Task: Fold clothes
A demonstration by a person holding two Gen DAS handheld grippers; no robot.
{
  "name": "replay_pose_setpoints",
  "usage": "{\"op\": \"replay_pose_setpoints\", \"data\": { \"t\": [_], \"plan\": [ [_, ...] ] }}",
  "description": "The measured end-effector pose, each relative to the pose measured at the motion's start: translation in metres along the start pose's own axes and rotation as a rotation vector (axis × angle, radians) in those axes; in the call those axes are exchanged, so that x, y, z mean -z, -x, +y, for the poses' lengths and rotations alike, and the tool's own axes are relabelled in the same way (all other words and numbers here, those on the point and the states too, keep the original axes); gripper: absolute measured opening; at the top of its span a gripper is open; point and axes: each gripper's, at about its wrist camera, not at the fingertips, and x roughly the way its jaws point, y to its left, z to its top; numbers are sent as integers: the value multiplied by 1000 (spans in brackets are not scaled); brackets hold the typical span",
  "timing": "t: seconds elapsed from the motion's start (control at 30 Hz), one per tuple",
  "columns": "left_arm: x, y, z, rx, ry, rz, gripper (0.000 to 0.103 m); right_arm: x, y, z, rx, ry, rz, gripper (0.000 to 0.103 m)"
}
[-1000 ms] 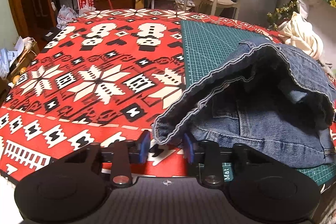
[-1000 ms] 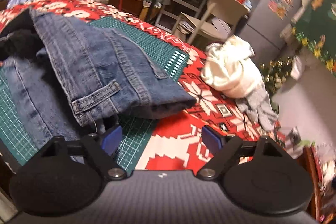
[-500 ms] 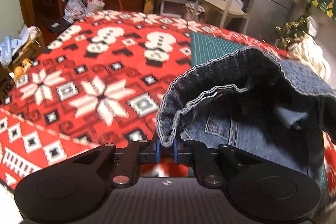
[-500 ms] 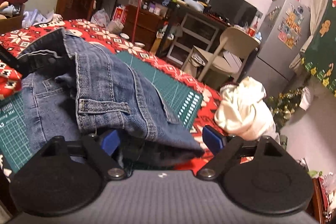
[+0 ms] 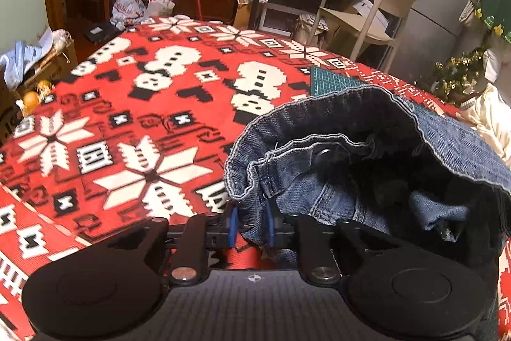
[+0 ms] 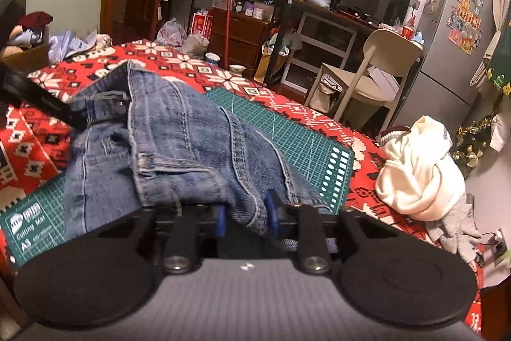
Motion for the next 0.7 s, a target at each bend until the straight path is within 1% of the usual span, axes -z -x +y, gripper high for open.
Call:
{"op": "replay_pose_setpoints", "data": {
  "t": [0.07, 0.23, 0.27, 0.3, 0.4, 0.5, 0.53, 0.6, 0.63, 0.67, 0.7],
  "plan": [
    [2, 0, 1, 14, 11, -1, 20, -5, 2, -4, 7, -38, -17, 15],
    [5, 1, 5, 32, 46, -14, 25, -25, 14, -25, 52, -145, -79, 13],
    [6, 0, 7, 34, 54, -13, 29, -30, 15, -30, 65, -156, -87, 13],
    [6, -1, 8, 35, 59, -7, 31, -34, 15, -35, 80, -163, -92, 13],
    [7, -3, 9, 30, 62, -4, 32, -41, 13, -47, 108, -186, -89, 13],
    [5, -4, 8, 36, 58, -4, 31, -44, 10, -60, 110, -239, -78, 13],
    [4, -5, 8, 41, 59, -3, 31, -44, 10, -65, 108, -257, -75, 13],
    [2, -8, 8, 52, 71, -4, 26, -44, 11, -70, 108, -273, -74, 13],
    [2, -6, 6, 48, 65, -13, 20, -44, 12, -71, 110, -275, -73, 13],
    [1, -4, 4, 43, 59, -22, 10, -43, 13, -71, 112, -274, -72, 13],
    [1, 0, 1, 31, 35, -42, 10, -42, 14, -70, 115, -272, -73, 13]
  ]
}}
